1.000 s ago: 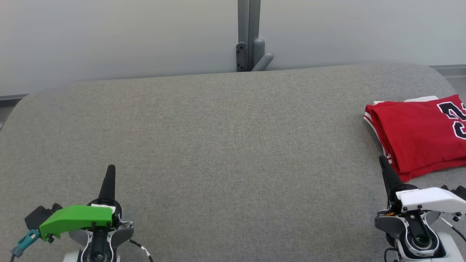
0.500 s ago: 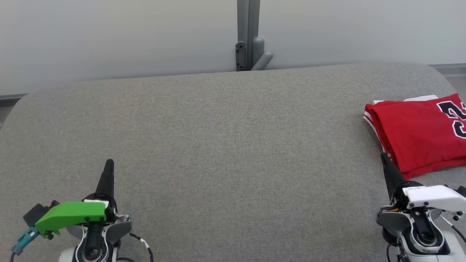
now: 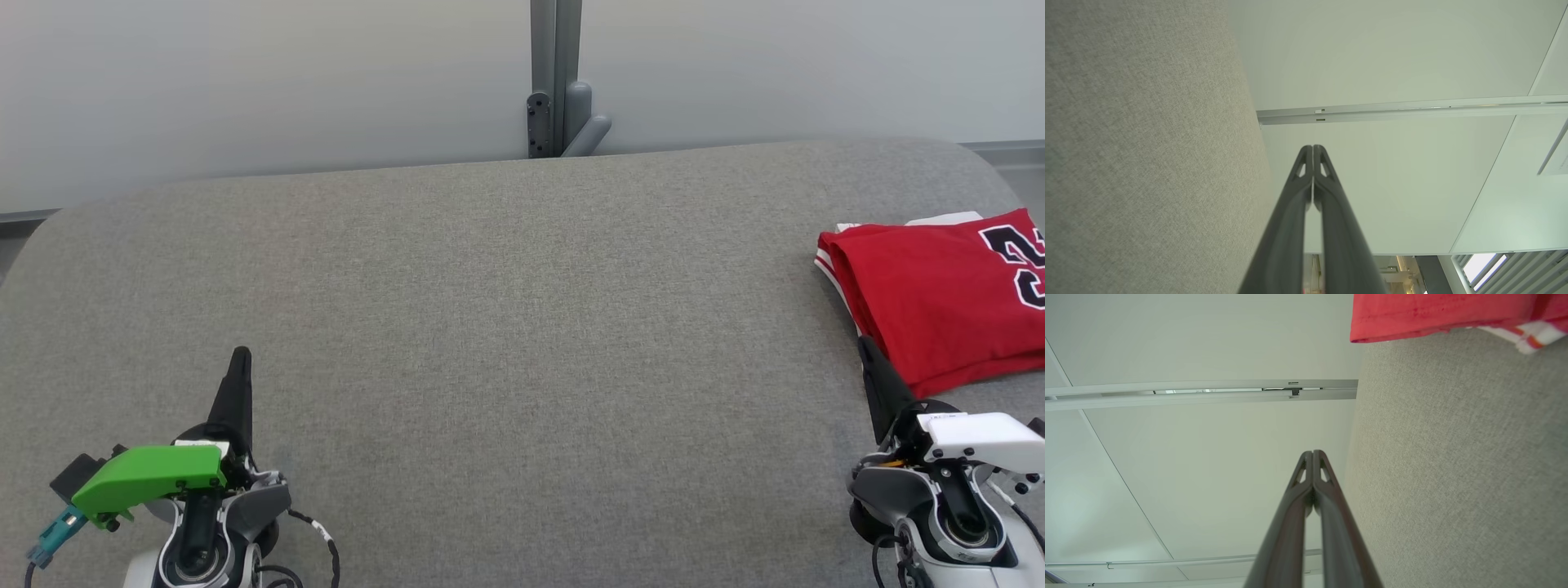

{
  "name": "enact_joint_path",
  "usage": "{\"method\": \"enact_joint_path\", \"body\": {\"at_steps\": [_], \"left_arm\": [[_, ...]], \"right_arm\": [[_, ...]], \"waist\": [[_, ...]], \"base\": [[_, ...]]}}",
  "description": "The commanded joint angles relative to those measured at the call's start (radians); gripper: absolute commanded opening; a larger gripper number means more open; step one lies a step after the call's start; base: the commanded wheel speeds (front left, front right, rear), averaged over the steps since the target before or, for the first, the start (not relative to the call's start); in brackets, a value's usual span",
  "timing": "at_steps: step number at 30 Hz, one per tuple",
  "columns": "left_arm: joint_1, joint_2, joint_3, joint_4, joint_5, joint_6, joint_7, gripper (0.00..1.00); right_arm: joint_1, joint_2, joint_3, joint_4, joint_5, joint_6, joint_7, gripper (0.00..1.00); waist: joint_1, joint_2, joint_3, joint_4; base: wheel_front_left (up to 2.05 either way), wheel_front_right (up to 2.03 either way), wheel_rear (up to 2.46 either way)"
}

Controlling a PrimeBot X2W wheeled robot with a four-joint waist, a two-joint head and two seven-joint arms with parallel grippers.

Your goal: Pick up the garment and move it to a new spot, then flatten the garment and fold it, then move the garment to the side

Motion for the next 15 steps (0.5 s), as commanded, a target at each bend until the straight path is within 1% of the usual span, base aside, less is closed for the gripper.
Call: {"method": "enact_joint_path", "body": {"at_steps": [1, 4, 15], "left_arm": [[-0.019, 0.004, 0.005, 0.001, -0.022, -0.009, 0.005, 0.00], [-0.022, 0.004, 0.007, 0.004, -0.039, -0.010, 0.009, 0.00], [-0.022, 0.004, 0.007, 0.003, -0.035, -0.010, 0.009, 0.00]], "right_arm": [[-0.015, -0.002, -0.005, 0.004, 0.017, 0.000, 0.008, 0.00], [-0.017, -0.002, -0.009, 0.005, 0.035, 0.000, 0.012, 0.00], [-0.015, 0.000, -0.011, 0.005, 0.030, 0.000, 0.015, 0.00]], "waist": [[0.0000, 0.0032, 0.000, 0.000], [0.0000, 0.0032, 0.001, 0.000], [0.0000, 0.0033, 0.001, -0.001]], "base": [[0.00, 0.00, 0.00], [0.00, 0.00, 0.00], [0.00, 0.00, 0.00]]}}
